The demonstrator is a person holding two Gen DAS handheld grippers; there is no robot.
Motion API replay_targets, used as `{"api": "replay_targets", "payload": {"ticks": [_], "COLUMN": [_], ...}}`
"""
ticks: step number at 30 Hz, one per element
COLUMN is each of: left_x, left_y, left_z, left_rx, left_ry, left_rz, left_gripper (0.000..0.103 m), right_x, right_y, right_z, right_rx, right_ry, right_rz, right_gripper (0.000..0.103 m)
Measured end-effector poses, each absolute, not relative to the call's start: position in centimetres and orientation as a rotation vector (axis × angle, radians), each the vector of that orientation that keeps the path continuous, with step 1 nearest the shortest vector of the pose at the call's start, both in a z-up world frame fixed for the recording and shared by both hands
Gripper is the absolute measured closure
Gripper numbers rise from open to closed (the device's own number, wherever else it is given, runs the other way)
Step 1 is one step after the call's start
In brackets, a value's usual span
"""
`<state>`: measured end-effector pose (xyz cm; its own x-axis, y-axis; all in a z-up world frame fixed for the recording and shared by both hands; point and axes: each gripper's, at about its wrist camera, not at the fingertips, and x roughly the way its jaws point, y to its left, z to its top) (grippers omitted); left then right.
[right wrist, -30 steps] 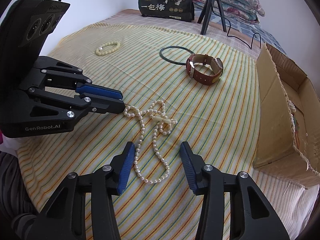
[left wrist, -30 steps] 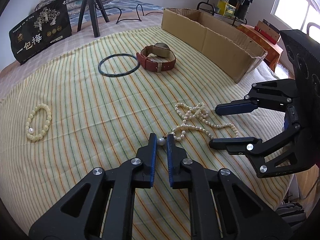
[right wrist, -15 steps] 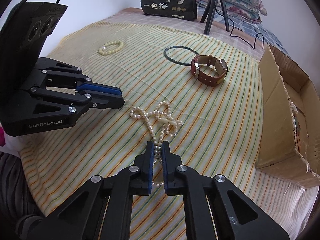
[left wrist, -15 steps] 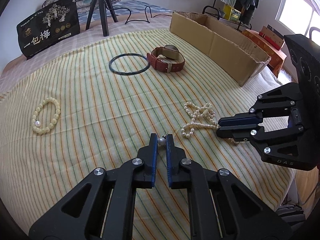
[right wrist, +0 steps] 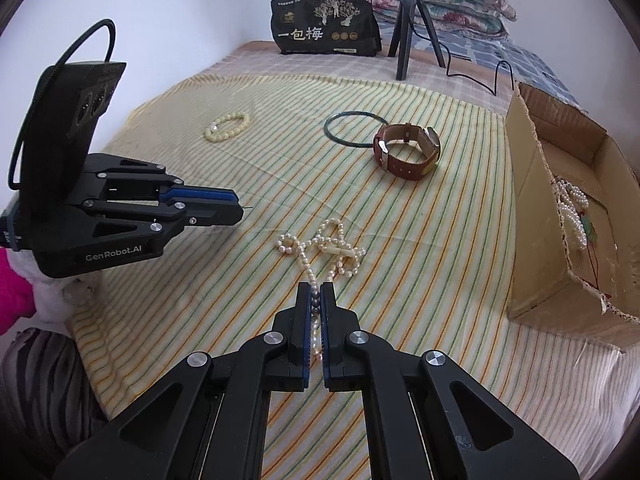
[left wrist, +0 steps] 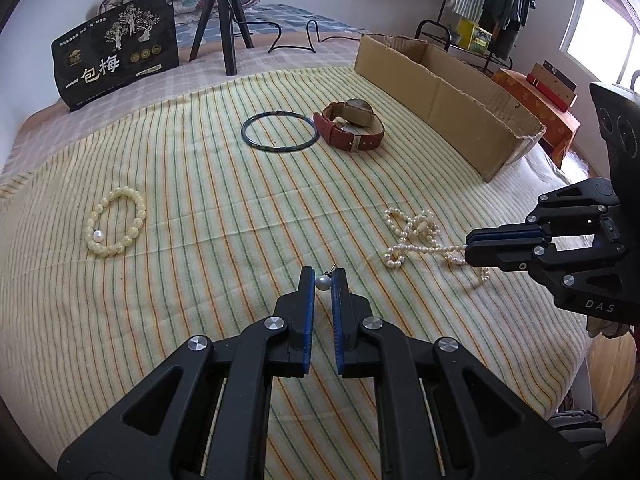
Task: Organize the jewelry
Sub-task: 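Lift the pearl necklace with both tools and carry it toward the box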
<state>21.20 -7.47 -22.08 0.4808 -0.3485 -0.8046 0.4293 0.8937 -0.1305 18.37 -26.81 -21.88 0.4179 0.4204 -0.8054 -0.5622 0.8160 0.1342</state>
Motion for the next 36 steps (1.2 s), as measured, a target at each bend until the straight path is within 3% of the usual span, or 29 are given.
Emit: {"api": "replay_targets", "payload": {"ticks": [36], "left_x": [18.8], "left_y": [-8.3], "left_z": [-11.7], "left_rx": [0.085], "left_ry": [0.765], "left_rz": [-0.515], "left_gripper": [0.097], "right_x": [15.4], "right_y": [-29.2], "right_z": [-8.4], "right_rx": [-0.277], "right_ry": [0.716], "right_rz": [0.553], "right_gripper": [0.1]}}
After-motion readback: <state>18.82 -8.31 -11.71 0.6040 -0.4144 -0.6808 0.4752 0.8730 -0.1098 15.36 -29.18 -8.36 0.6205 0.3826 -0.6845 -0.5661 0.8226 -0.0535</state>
